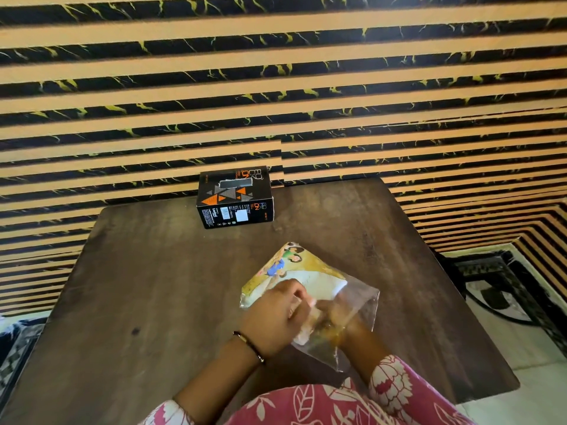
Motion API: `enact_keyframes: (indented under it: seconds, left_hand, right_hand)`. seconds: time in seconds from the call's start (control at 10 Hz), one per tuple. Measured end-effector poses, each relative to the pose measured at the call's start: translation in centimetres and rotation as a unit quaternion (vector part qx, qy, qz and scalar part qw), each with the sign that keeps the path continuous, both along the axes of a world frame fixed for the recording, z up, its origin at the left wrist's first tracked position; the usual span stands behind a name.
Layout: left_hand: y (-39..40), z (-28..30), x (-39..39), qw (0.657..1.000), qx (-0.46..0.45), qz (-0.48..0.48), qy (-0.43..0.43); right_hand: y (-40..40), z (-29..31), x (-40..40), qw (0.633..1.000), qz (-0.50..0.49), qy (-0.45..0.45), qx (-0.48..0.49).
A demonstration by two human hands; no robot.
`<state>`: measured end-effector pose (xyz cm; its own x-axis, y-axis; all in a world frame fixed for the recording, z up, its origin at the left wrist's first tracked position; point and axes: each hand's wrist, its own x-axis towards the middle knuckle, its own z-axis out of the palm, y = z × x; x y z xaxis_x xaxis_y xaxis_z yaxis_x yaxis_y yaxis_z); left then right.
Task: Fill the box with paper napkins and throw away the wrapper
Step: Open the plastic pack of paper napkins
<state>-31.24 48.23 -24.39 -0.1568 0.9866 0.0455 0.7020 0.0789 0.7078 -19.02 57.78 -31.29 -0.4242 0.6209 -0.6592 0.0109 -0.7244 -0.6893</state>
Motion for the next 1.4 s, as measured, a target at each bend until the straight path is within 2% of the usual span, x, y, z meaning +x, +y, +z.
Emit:
enact_keyframes:
  seconds: [0.1, 0.2, 0.3, 0.4, 0.5, 0.6, 0.7, 0.8, 0.9, 1.0, 1.1, 1.2, 1.4]
  left_hand:
    - [0.2, -2.0, -3.2, 0.992, -0.039, 0.116, 0.010]
    - [0.3, -5.1, -6.0, 0.965, -0.143, 0.217, -0.043]
    - [0.2, -5.9, -6.7, 0.869, -0.201, 0.285, -0.350]
    - [0.0, -5.7, -6.6, 0.828, -0.224, 0.280, -0.431]
    - [0.1, -6.0, -6.3, 0.844, -0.173, 0.322, -0.394]
    - [-0.3, -6.3, -7.1, 0.840, -0.124, 0.371, -0.375]
    - [-1.3, -6.9, -8.3, 0.862, -0.121, 0.408, -0.275]
    - [-1.8, -6.6, -8.1, 0.924, -0.220, 0.311, 0.008]
    - [-1.0, -6.0, -6.3, 0.955, -0.181, 0.160, 0.172]
    - [0.7, -5.6, -3.9, 0.943, -0.160, -0.073, 0.281]
    - [1.2, -7.5, -3.6, 0.918, -0.262, -0.117, 0.276]
    - [0.9, -8.5, -4.1, 0.897, -0.312, -0.084, 0.301]
    - [1.0, -8.4, -3.8, 0.872, -0.352, -0.031, 0.338]
  right_hand:
    - [0.7, -0.4, 1.3, 0.998, 0.044, 0.029, 0.043]
    - [1.2, 0.4, 2.9, 0.995, 0.082, 0.001, 0.048]
    - [2.1, 0.3, 3.6, 0.984, 0.135, -0.011, 0.114]
    - [3.0, -0.4, 4.4, 0.983, 0.121, 0.021, 0.135]
    - [3.2, 0.3, 5.5, 0.978, 0.155, 0.104, 0.093]
    - [4.0, -0.2, 7.0, 0.978, 0.171, 0.114, -0.030]
    - [4.8, -0.2, 8.6, 0.987, 0.150, 0.049, -0.020]
    - [5.5, -0.6, 9.7, 0.990, 0.132, 0.021, -0.036]
    - [5.3, -0.3, 9.9, 0.990, 0.137, -0.003, -0.046]
    - [5.4, -0.3, 9.9, 0.986, 0.164, -0.008, -0.035]
    - [5.5, 0.1, 10.0, 0.983, 0.175, -0.041, -0.020]
    - [5.7, 0.8, 11.0, 0.987, 0.152, -0.038, -0.021]
    - [6.0, 2.1, 14.0, 0.994, 0.094, 0.059, 0.001]
